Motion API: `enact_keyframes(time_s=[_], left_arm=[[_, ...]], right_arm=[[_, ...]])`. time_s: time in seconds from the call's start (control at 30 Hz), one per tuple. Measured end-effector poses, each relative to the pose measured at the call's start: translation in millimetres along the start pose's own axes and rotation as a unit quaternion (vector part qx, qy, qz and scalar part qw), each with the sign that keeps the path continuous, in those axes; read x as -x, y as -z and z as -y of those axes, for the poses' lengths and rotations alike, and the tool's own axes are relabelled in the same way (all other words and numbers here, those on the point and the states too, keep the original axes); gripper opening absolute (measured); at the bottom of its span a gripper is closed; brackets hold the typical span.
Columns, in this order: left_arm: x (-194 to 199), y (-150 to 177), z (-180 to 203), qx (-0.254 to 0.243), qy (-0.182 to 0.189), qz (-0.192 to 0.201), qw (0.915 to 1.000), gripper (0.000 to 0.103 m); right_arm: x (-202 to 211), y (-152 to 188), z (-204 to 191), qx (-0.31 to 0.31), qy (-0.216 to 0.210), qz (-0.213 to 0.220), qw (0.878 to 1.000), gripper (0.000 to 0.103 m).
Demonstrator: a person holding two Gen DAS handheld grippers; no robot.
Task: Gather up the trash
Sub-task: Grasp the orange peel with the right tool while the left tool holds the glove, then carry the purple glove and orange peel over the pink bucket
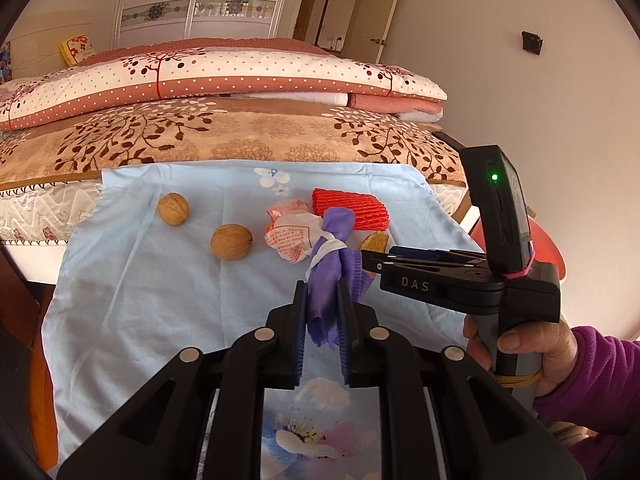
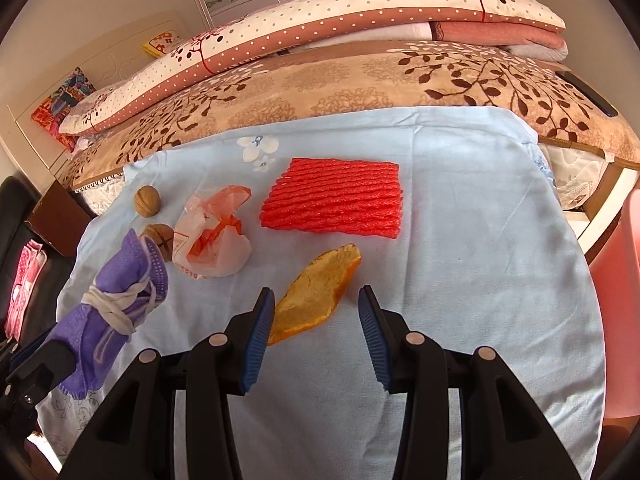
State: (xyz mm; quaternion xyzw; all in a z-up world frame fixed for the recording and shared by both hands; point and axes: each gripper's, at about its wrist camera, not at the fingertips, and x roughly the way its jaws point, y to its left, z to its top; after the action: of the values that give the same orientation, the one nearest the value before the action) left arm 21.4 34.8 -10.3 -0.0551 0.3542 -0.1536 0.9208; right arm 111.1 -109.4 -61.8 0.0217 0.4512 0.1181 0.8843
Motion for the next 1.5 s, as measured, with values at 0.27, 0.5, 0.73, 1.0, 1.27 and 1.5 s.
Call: enact_keyframes(time_s=[0.27,0.5,0.73,1.0,1.27,1.5], left_arm=[[0.1,1.7,-1.8,0.008,-0.006,-0.003,0.9999,0.014],[0.4,1.6,0.1,0.015,-0.012,-0.002,0.9998,0.014],[7.5,-1.7,7.5,0.016,-0.012,0.012,0.9997,0.014],[14.0,-12.6,24.7,0.012,-0.013,0.032,0.9993,0.014],[14.6,-18.0,54.9,-0.006,-0.004,0.048,0.9988,0.014],[12.9,-25.1,82.0,-0.035,-0.008,0.065,0.9973,0.014]], right_arm=[[-4.5,2.8,-10.4,0.032,0.013,0.004,0.999,0.018],[12.2,8.1,-3.7,0.026,0.005,0.023,0.999,0.005],[44.6,16.2,0.5,0.042,0.007,0.046,0.998,0.005],[91.9,25.5,9.8,0.055,0.028,0.095,0.994,0.005],[136.4,30.8,31.6,0.036,0.036,0.146,0.988,0.005],[157.4,34.2,63.3,-0.002,0.049,0.170,0.984,0.005]])
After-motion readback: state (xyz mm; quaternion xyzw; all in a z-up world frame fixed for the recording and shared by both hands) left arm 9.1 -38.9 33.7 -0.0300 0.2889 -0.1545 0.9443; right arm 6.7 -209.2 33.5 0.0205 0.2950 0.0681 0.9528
